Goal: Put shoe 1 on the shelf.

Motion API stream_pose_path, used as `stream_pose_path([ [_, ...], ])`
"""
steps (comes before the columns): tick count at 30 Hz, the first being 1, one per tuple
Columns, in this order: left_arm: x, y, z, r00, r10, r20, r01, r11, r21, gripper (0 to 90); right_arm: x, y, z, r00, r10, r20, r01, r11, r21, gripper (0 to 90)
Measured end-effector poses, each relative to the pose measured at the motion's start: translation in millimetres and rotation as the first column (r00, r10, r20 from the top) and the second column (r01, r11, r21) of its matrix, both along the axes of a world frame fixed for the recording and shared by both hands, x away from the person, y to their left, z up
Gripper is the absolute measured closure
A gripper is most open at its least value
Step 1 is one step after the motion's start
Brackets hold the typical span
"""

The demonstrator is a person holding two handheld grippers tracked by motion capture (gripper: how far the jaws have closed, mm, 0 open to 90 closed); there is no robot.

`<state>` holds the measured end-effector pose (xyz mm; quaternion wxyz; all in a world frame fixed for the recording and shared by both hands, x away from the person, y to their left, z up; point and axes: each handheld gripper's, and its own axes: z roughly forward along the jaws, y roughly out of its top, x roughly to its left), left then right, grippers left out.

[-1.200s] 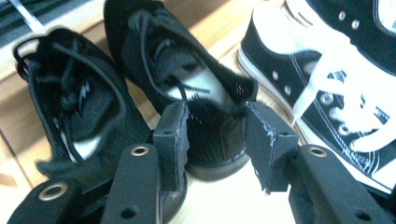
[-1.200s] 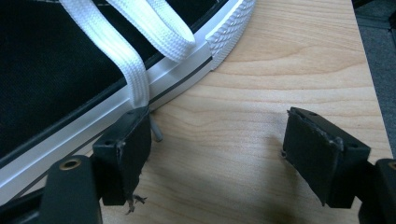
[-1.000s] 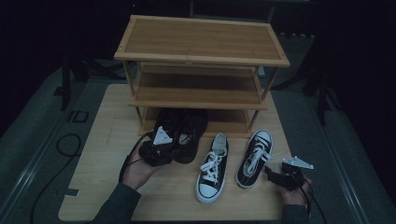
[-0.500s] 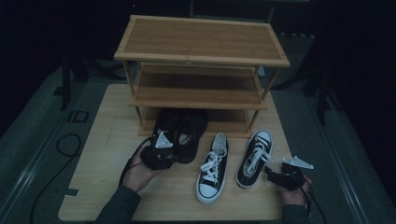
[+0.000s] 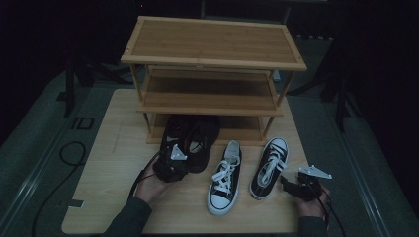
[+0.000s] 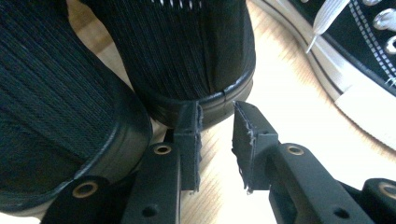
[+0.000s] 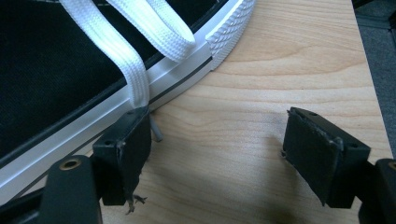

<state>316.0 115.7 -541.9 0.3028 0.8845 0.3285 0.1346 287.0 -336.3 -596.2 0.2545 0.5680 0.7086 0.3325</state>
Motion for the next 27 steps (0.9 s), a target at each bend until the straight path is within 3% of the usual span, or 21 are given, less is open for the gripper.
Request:
stream_pose_path([
  [14,3.2,-5.4,-15.0,0.9996,-0.01,-0.026,0.011,0.999,0.044,89.8,0.0,0.0,0.0,1.0,0.0,0.0,0.0,1.0,0.0,23.2],
  [21,3.3,-7.5,-19.0,0.9991,-0.013,-0.04,0.016,0.9975,0.068,90.0,0.0,0.0,0.0,1.0,0.0,0.0,0.0,1.0,0.0,23.2],
  [27,3.2,-8.1,-21.3,0.9988,-0.011,-0.047,0.014,0.9981,0.061,90.0,0.0,0.0,0.0,1.0,0.0,0.0,0.0,1.0,0.0,23.2],
])
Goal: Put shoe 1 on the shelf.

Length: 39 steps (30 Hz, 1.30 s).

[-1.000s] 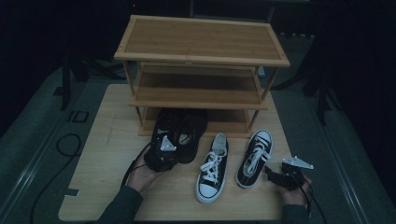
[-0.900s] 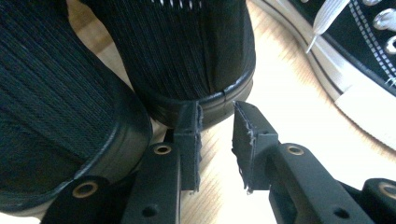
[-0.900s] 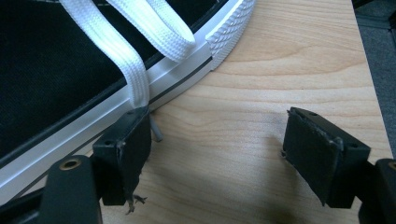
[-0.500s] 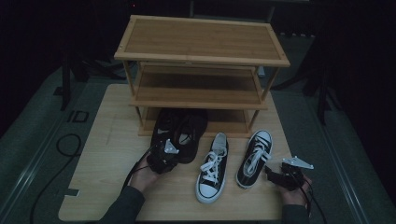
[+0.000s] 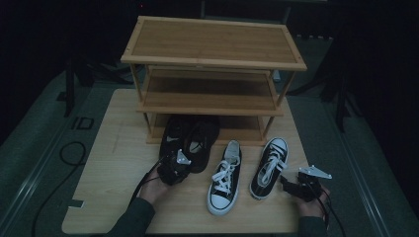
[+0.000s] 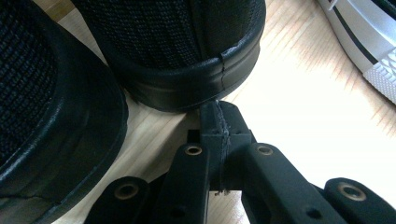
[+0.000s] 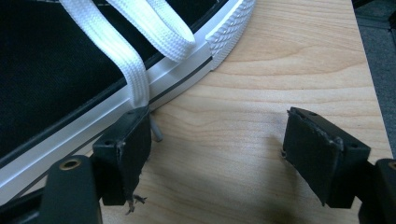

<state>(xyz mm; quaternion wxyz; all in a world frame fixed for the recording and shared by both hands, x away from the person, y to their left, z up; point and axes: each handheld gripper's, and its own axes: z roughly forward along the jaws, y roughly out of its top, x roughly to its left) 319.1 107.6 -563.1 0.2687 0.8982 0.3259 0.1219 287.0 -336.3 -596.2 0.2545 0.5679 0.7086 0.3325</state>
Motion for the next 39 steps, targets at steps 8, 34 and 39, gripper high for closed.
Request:
stream_pose_path([
  [8,2.7,-5.8,2.8,0.9999,0.008,0.012,-0.008,1.0,0.003,90.0,0.0,0.0,0.0,1.0,0.0,0.0,0.0,1.0,0.0,23.2],
  [34,20.3,-27.5,8.5,0.9967,0.073,0.035,-0.074,0.9963,0.044,90.0,0.0,0.0,0.0,1.0,0.0,0.0,0.0,1.0,0.0,23.2],
  [39,27.5,-31.1,9.4,0.996,0.083,0.035,-0.084,0.9953,0.047,90.0,0.0,0.0,0.0,1.0,0.0,0.0,0.0,1.0,-0.001,23.2],
])
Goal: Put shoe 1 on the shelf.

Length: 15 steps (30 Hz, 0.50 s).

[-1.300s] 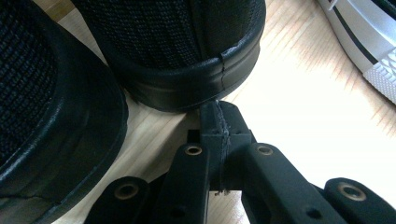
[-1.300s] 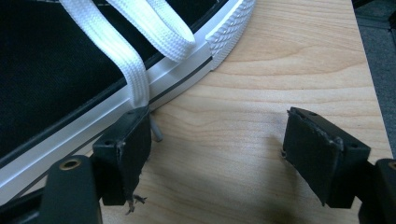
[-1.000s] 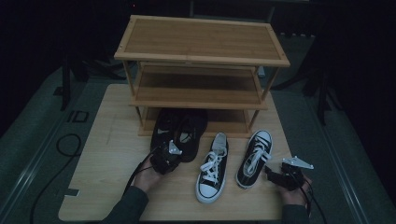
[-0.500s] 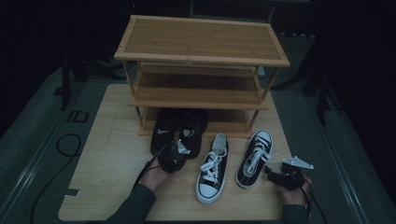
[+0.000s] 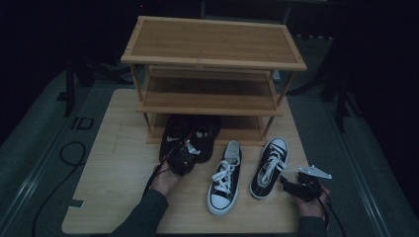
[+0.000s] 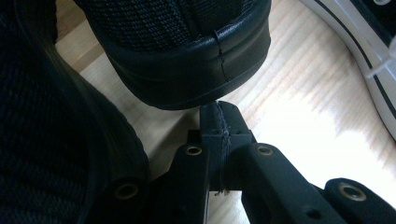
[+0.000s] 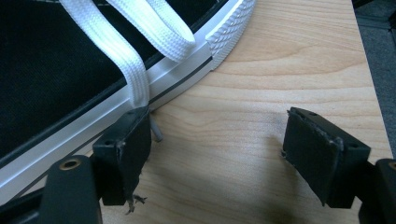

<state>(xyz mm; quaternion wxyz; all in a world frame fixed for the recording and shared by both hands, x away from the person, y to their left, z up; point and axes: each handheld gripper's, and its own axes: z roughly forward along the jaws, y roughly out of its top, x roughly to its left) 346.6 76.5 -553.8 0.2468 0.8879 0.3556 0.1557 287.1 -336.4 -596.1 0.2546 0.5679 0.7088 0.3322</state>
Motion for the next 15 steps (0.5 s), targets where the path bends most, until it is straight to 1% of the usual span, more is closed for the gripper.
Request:
stream_pose_path([
  [7,11.5,-17.1,0.3,1.0,-0.007,0.005,0.007,0.9999,0.012,90.0,0.0,0.0,0.0,1.0,0.0,0.0,0.0,1.0,0.0,23.2],
  [9,15.3,-21.2,0.7,1.0,-0.008,0.004,0.008,0.9997,0.021,90.0,0.0,0.0,0.0,1.0,0.0,0.0,0.0,1.0,0.0,23.1],
  [15,26.9,-32.2,0.1,1.0,0.003,0.006,-0.003,0.9997,0.025,90.0,0.1,0.0,0.0,1.0,0.001,0.0,-0.001,1.0,0.0,22.9],
])
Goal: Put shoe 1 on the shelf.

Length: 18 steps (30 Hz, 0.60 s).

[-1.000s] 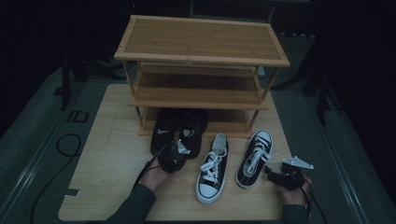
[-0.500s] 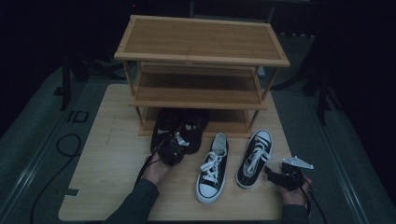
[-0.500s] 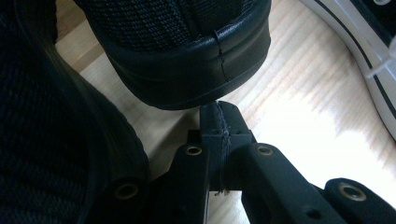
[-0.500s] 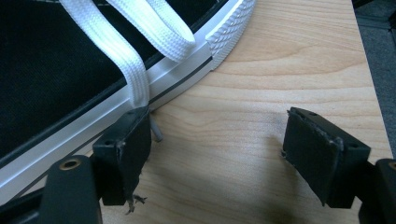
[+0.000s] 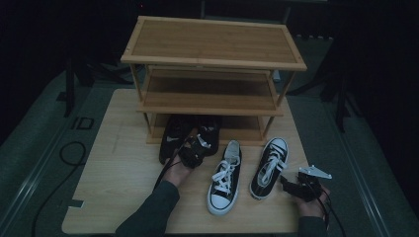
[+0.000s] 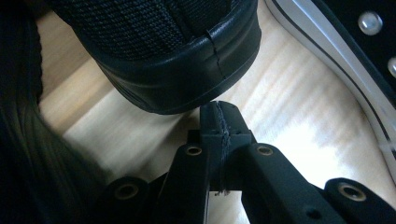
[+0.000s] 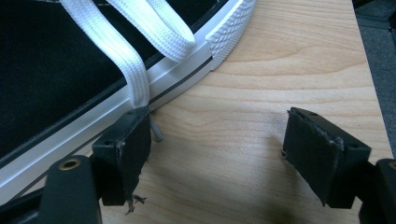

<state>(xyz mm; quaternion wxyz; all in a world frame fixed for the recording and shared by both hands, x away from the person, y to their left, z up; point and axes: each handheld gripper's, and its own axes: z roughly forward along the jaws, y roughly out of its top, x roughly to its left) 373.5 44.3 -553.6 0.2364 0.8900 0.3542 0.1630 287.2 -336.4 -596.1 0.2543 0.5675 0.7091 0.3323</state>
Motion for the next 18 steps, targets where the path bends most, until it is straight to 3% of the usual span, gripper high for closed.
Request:
stream_pose_path([
  [18,28.3,-16.3,3.8,0.9996,0.027,-0.007,-0.027,0.9996,-0.008,90.0,0.3,-0.1,0.0,1.0,0.002,0.0,-0.002,1.0,0.0,22.7],
])
